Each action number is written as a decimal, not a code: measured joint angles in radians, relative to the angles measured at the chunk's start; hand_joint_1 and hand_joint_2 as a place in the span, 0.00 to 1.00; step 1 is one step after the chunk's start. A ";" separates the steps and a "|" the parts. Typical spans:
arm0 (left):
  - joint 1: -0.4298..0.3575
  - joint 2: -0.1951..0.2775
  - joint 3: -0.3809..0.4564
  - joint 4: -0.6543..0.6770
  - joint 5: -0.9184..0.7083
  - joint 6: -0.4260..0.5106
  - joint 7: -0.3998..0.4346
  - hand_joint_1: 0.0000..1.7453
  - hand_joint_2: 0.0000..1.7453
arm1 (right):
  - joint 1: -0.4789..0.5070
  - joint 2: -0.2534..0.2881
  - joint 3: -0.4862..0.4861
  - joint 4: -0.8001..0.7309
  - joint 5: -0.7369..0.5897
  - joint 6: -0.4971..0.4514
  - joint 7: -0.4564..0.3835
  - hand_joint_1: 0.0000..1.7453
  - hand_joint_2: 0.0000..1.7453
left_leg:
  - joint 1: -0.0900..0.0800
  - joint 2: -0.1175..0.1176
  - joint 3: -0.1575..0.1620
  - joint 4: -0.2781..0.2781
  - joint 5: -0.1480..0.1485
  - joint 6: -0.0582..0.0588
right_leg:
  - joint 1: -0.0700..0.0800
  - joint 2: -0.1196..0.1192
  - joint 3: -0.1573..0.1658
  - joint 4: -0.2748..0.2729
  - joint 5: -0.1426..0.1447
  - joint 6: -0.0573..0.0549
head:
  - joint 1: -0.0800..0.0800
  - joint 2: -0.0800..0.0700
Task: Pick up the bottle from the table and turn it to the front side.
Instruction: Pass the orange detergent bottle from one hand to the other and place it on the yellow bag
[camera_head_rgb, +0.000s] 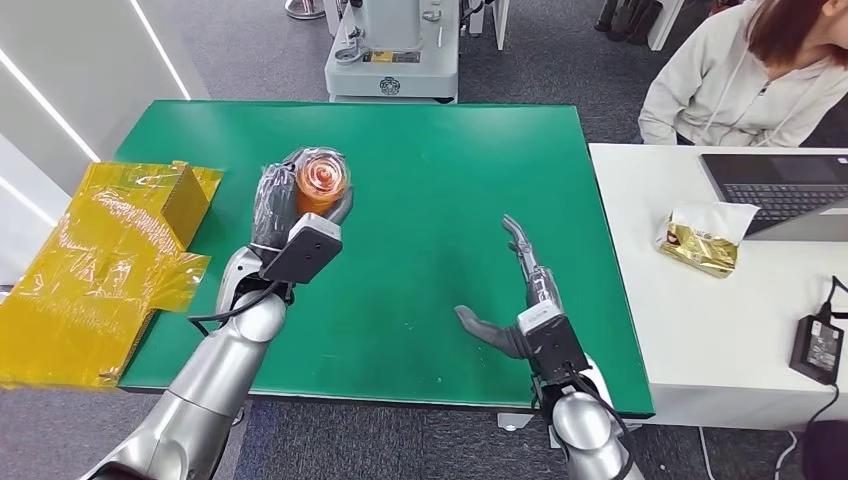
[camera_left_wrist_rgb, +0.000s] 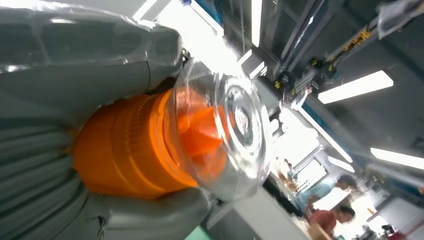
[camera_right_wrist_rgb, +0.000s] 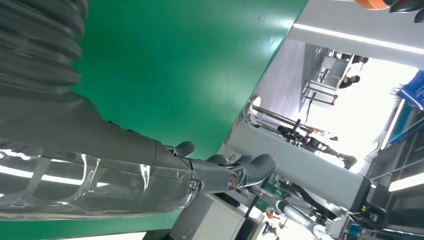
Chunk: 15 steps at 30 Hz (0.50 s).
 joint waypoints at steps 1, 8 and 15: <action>-0.001 0.005 -0.002 0.000 -0.088 0.048 0.028 1.00 1.00 | 0.003 -0.002 0.001 -0.008 0.000 0.000 -0.001 0.00 1.00 | 0.000 0.000 0.000 0.000 0.000 0.000 | 0.000 0.000 0.000 0.000 0.000 0.000 | 0.000 0.000; -0.034 0.058 -0.011 0.034 -0.773 0.248 0.265 1.00 1.00 | 0.013 -0.014 0.014 -0.058 0.000 -0.010 -0.002 0.00 1.00 | 0.000 0.000 0.000 0.000 0.000 0.000 | 0.000 0.001 0.000 0.000 0.000 0.000 | 0.000 0.000; -0.043 0.115 -0.050 0.110 -0.955 0.266 0.476 1.00 1.00 | 0.050 -0.018 0.015 -0.102 0.014 -0.022 -0.013 0.00 1.00 | 0.000 0.001 0.000 0.000 0.000 0.000 | 0.000 0.001 0.000 0.000 0.000 0.000 | 0.000 0.000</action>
